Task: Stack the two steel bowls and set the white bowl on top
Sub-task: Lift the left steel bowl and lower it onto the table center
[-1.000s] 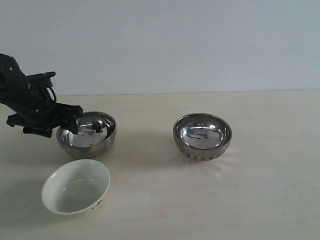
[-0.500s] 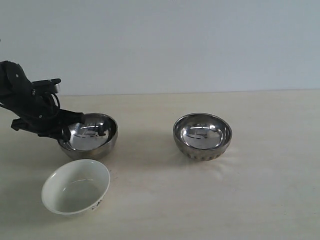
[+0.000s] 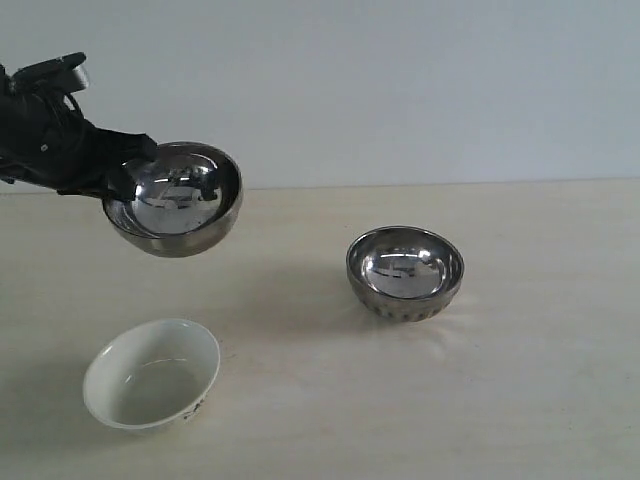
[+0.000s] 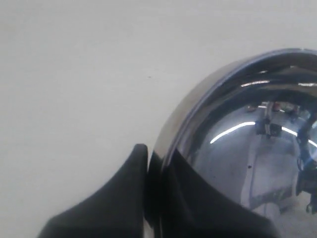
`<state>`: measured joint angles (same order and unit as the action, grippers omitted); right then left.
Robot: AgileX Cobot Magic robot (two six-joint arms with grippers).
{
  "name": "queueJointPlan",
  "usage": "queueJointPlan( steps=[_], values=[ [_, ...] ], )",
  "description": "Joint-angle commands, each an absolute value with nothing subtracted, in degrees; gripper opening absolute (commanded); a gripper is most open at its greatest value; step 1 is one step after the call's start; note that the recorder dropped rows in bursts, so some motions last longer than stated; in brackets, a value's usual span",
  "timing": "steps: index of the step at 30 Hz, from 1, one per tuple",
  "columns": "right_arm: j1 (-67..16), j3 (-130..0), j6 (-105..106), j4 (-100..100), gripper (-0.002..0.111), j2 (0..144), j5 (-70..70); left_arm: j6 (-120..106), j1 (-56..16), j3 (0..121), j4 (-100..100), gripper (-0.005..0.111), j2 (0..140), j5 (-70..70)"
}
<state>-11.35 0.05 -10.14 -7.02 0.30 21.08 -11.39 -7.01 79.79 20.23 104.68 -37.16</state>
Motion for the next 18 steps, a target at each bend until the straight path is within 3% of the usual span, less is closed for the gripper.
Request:
queueJointPlan(
  steps=[1,9,18],
  values=[
    [-10.87,0.00,-10.12,-7.42,0.000,0.00,20.71,-12.87,-12.70,80.04,22.64,0.004,102.88,-41.71],
    [-10.87,0.00,-10.12,-7.42,0.000,0.00,20.71,-12.89,-25.69,80.04,21.24,0.004,103.48,-40.54],
    [-10.87,0.00,-10.12,-7.42,0.000,0.00,20.71,-12.26,-26.68,78.05,22.18,0.004,108.35,-42.41]
  ],
)
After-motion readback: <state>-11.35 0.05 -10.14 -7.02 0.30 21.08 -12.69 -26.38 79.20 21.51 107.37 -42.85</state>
